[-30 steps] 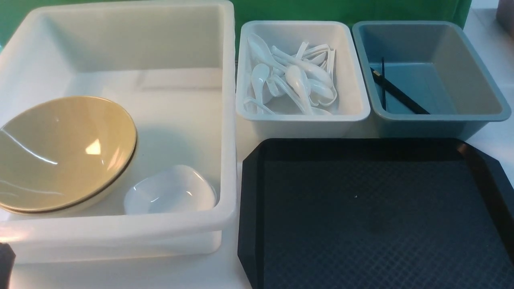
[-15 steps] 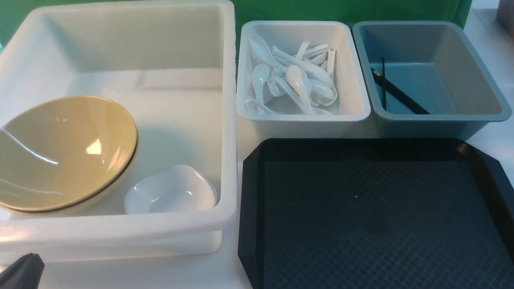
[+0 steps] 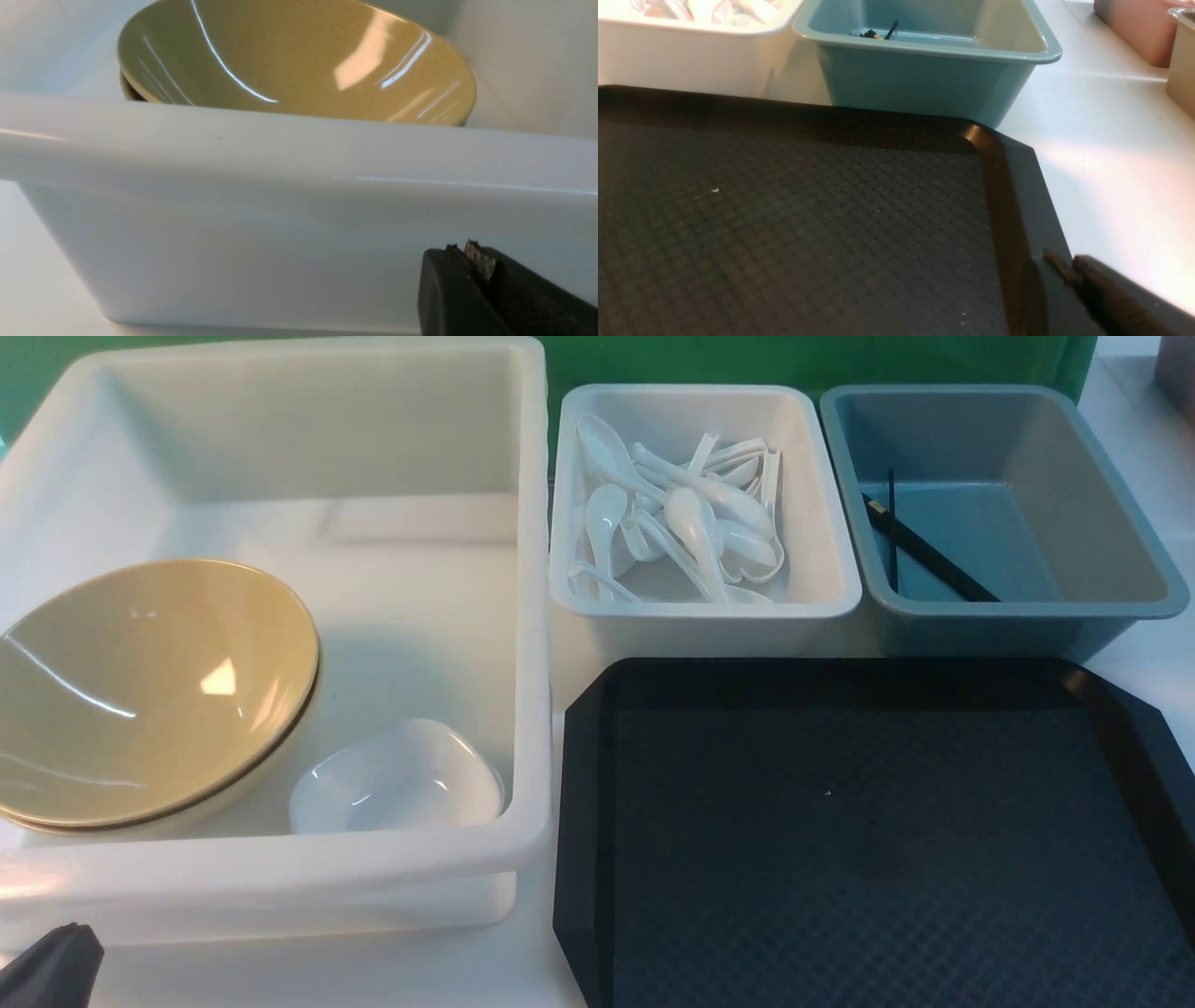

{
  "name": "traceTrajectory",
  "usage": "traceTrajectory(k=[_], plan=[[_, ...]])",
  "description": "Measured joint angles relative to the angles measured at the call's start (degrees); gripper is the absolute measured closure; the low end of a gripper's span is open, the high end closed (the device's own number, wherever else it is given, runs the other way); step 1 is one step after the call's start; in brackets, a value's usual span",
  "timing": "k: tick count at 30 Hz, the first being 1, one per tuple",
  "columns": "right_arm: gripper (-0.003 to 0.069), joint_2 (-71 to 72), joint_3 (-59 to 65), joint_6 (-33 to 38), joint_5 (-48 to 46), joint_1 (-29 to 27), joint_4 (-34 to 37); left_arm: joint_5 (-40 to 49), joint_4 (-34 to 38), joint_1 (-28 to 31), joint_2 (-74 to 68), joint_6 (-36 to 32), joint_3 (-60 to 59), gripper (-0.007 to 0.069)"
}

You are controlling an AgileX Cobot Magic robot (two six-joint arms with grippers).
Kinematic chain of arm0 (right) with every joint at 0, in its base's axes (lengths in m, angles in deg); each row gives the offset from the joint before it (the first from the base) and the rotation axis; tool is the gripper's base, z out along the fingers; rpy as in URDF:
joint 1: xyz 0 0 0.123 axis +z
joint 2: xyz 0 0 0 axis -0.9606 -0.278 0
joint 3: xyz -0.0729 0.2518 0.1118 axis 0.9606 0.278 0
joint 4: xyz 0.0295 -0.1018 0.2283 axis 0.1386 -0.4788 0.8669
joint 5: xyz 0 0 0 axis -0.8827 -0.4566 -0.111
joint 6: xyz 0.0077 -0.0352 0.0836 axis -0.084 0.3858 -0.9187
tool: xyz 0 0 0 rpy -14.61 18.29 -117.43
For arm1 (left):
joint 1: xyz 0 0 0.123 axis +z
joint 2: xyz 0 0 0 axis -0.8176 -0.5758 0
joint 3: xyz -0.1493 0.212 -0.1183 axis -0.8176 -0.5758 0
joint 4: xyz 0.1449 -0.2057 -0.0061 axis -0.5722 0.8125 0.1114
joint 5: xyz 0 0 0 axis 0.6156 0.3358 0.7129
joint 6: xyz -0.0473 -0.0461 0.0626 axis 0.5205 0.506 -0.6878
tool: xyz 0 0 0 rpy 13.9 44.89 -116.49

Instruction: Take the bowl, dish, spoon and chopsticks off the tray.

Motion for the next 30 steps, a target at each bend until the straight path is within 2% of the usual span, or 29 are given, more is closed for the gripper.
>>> traceTrajectory(k=[30], plan=[[0.0524, 0.00, 0.00, 0.02, -0.06, 0.00, 0.00, -0.28, 0.02, 0.00, 0.00, -0.07, 0.00, 0.0631]])
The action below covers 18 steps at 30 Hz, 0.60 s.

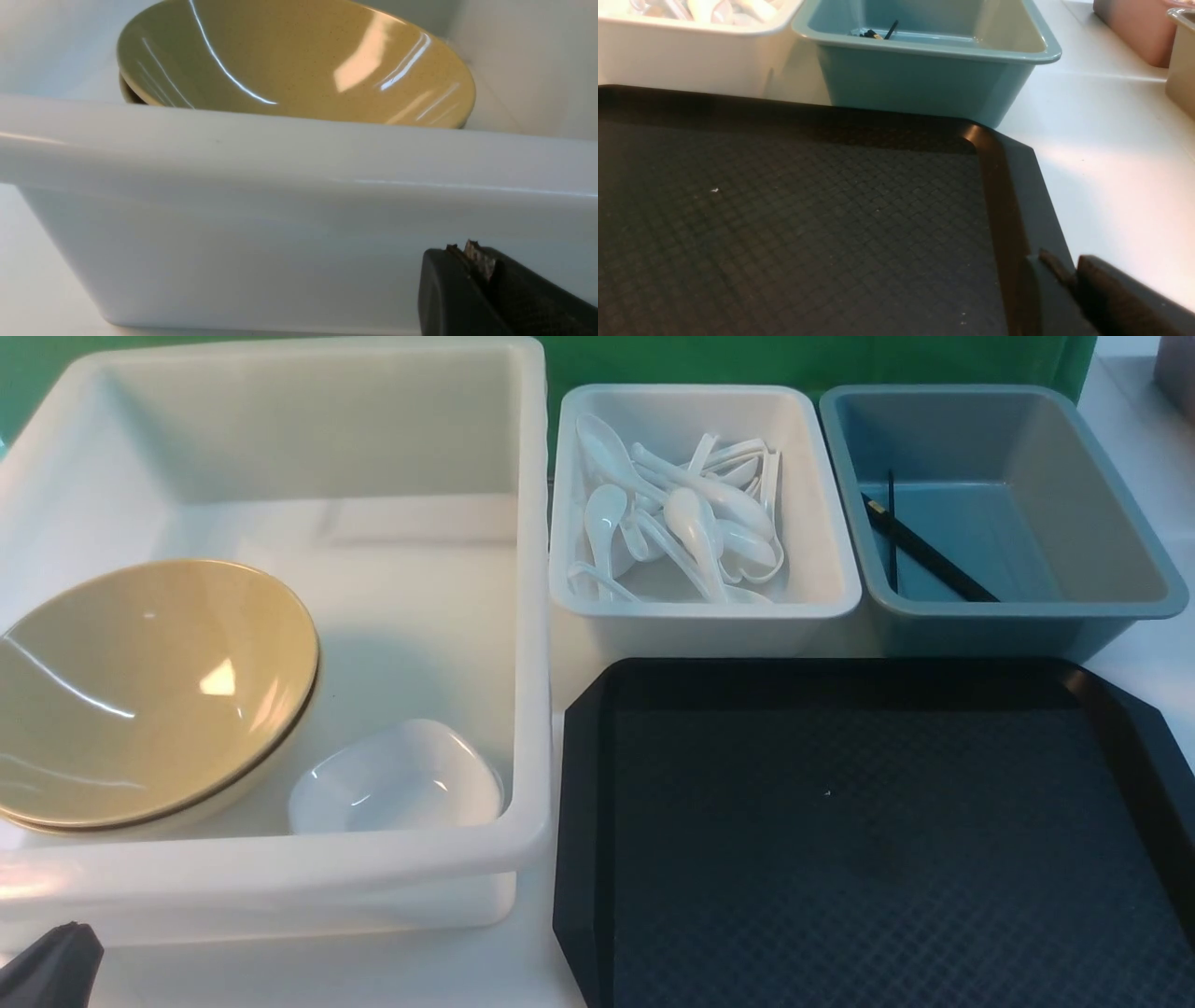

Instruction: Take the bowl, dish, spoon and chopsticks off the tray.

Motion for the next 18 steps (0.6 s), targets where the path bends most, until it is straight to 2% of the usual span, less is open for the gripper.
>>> traceTrajectory(k=[18], plan=[[0.0508, 0.00, 0.00, 0.00, 0.00, 0.00, 0.00, 0.00, 0.00, 0.00, 0.00, 0.00, -0.01, 0.0631]])
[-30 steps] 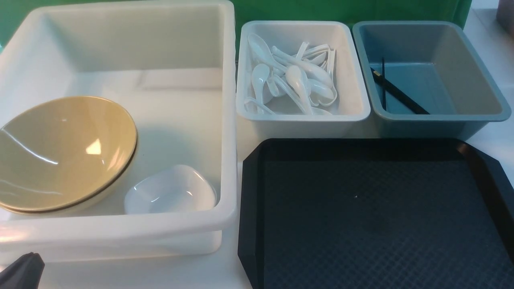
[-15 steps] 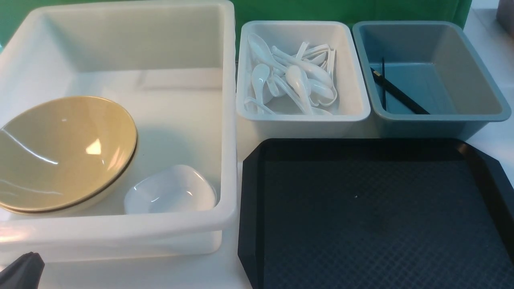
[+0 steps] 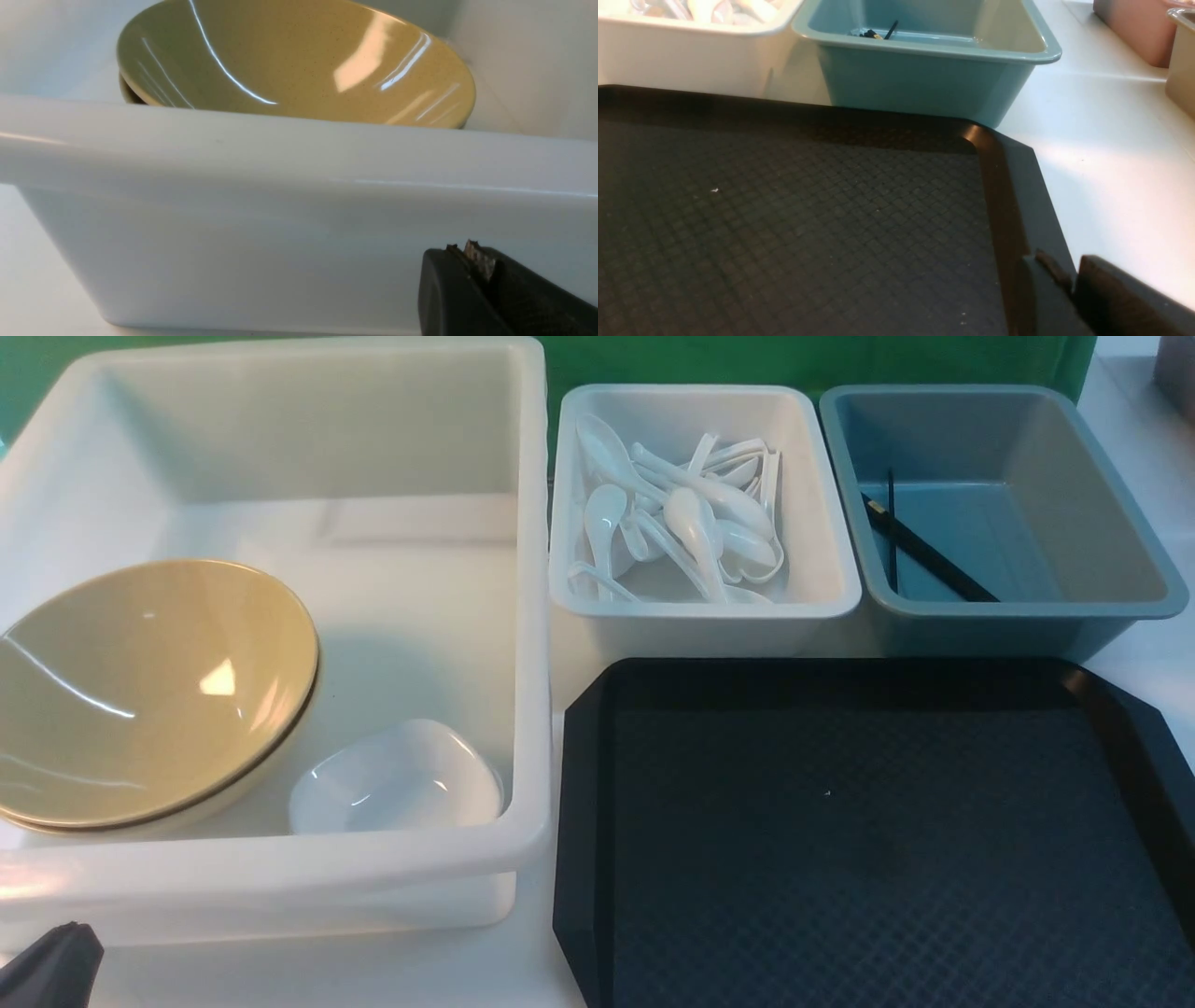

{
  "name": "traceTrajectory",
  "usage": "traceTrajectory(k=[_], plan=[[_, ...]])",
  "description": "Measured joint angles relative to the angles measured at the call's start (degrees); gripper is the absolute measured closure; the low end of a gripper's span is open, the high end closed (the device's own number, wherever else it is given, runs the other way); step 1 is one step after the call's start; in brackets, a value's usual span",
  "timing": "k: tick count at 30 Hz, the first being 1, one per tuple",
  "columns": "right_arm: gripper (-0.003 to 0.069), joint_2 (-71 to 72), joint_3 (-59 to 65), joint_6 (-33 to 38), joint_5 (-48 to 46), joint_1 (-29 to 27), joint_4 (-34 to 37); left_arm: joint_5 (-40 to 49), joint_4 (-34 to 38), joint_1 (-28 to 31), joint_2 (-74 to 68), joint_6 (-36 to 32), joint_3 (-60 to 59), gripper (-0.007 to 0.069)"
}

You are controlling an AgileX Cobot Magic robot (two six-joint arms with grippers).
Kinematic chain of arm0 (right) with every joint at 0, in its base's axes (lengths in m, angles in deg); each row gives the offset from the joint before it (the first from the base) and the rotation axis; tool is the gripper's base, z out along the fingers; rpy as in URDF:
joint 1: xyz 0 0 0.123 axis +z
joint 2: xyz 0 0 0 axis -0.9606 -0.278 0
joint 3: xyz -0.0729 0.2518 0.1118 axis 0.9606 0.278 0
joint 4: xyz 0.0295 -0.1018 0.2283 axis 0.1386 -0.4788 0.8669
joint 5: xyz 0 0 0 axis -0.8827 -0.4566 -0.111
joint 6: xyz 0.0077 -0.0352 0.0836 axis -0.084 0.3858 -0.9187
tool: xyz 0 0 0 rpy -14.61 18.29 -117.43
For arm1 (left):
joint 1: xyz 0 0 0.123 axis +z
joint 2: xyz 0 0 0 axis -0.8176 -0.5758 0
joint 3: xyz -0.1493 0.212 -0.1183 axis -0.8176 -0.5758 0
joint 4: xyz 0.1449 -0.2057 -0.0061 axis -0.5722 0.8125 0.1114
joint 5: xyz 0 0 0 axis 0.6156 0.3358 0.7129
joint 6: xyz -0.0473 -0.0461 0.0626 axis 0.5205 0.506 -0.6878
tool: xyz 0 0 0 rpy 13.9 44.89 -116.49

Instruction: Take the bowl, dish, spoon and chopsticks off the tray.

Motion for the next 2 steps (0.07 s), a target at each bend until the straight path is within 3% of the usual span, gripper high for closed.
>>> traceTrajectory(k=[2], plan=[[0.0507, 0.00, 0.00, 0.00, 0.00, 0.00, 0.00, 0.00, 0.00, 0.00, 0.00, 0.00, 0.00, 0.0631]])
